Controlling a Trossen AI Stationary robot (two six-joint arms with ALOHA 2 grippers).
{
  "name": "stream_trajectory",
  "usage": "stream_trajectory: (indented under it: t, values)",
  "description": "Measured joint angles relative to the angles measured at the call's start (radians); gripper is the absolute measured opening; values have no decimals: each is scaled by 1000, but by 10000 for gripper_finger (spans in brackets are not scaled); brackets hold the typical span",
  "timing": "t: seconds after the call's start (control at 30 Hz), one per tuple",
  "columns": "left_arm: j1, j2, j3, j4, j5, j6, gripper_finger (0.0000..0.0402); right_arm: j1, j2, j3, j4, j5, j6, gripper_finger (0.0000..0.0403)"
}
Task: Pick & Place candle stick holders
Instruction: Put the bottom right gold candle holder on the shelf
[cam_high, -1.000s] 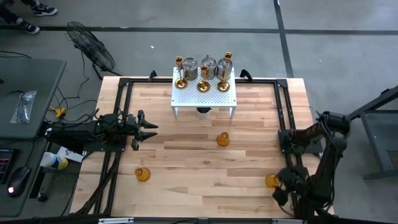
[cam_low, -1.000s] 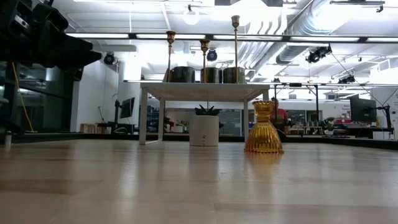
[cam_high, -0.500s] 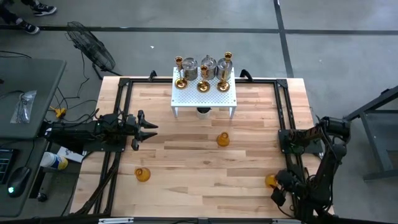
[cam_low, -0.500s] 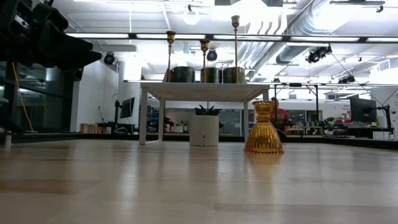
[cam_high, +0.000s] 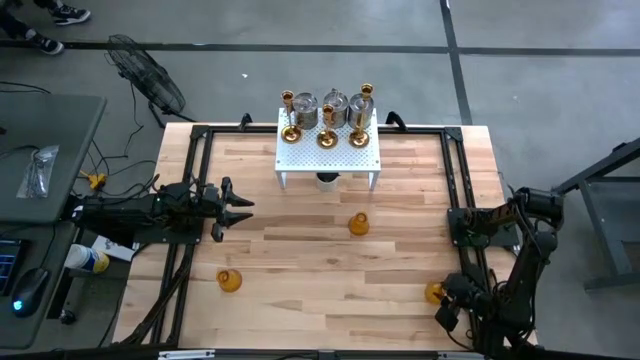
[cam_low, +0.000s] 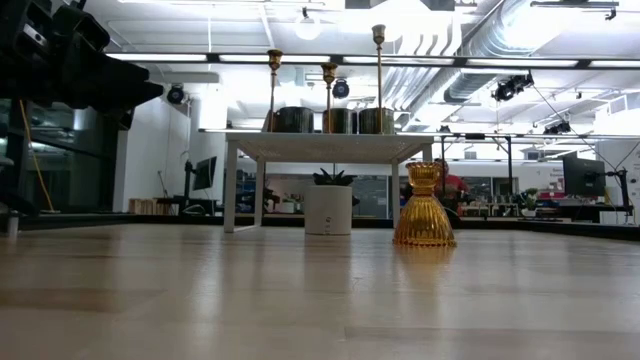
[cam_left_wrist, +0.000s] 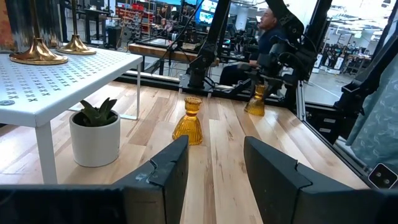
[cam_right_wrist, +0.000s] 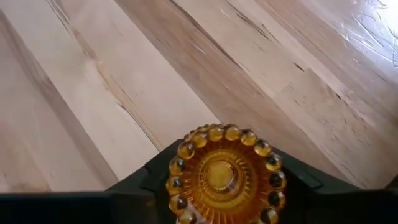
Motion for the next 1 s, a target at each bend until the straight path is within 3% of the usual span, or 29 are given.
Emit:
stream_trajectory:
  t: [0.17,0.47,0.6,1.0]
  values:
    - [0,0,0,0,0,0,152,-21,0,0,0,35,2,139]
    - [0,0,0,0,0,0,152,-118,7,-1,1,121,-13,153]
    - [0,0,0,0,0,0,152,-174,8,-2,23,149,-72,135]
    - [0,0,0,0,0,0,152,-350,4,-1,105,157,-263,135]
